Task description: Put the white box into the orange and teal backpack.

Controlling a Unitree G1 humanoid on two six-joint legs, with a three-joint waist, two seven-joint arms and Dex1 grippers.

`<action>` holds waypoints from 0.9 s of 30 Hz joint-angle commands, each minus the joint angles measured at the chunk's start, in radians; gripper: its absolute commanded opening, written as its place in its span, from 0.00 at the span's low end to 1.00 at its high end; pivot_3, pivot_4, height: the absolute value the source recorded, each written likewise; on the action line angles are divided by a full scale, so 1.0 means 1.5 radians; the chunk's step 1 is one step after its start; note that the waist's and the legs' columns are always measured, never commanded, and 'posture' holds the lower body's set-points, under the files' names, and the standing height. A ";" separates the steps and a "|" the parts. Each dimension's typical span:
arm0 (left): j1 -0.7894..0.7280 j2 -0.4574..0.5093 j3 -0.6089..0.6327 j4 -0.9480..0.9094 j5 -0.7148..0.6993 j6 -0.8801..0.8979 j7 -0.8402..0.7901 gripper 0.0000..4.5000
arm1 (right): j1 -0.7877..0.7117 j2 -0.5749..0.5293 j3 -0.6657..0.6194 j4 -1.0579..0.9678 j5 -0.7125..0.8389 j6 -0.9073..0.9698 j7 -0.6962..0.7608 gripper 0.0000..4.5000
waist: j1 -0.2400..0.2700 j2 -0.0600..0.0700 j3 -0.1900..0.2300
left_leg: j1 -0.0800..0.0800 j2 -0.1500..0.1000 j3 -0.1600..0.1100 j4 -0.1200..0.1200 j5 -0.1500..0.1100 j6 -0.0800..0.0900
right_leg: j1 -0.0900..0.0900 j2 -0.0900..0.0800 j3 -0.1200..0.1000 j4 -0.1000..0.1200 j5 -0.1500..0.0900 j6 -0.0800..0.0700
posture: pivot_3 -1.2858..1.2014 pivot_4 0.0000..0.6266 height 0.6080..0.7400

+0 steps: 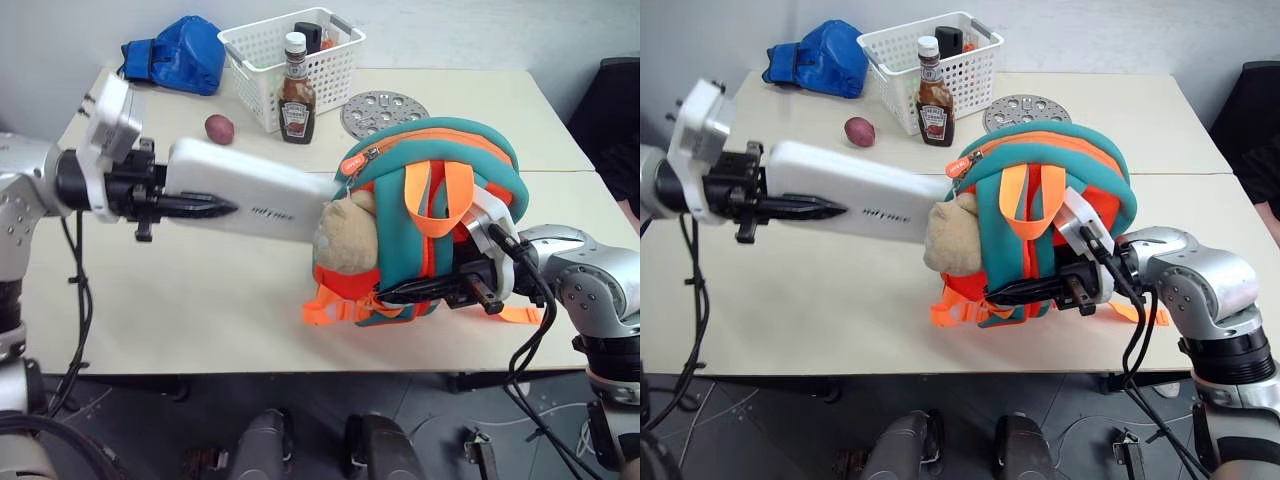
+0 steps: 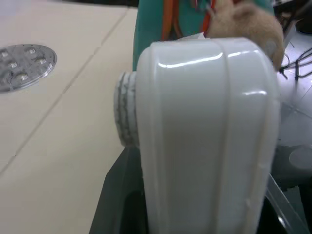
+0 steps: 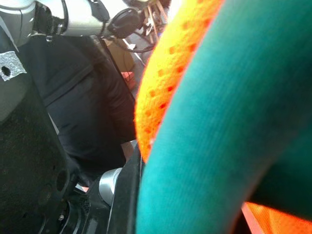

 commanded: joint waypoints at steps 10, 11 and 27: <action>-0.054 -0.023 -0.011 0.002 -0.018 0.038 -0.070 0.27 | 0.009 0.004 -0.003 -0.020 -0.003 -0.017 -0.014 0.00 | -0.004 0.000 0.000 | 0.000 0.000 0.001 0.001 0.000 0.001 | -0.001 0.000 0.000 0.001 0.000 0.000 | 0.52 0.24 1.00; -0.040 -0.027 -0.019 -0.007 -0.012 0.034 -0.070 0.27 | 0.009 0.004 -0.004 -0.019 -0.003 -0.017 -0.015 0.00 | -0.003 0.000 0.000 | 0.000 0.000 0.001 0.001 0.000 0.001 | -0.001 0.000 0.001 0.001 0.000 0.000 | 0.52 0.24 1.00; -0.019 -0.329 -0.109 -0.013 0.122 -0.081 0.180 0.27 | -0.005 0.030 -0.001 -0.052 0.022 -0.003 -0.035 0.00 | -0.001 0.000 0.000 | -0.001 0.000 0.000 0.002 0.000 0.001 | 0.000 -0.001 0.000 0.001 0.000 0.001 | 0.52 0.24 1.00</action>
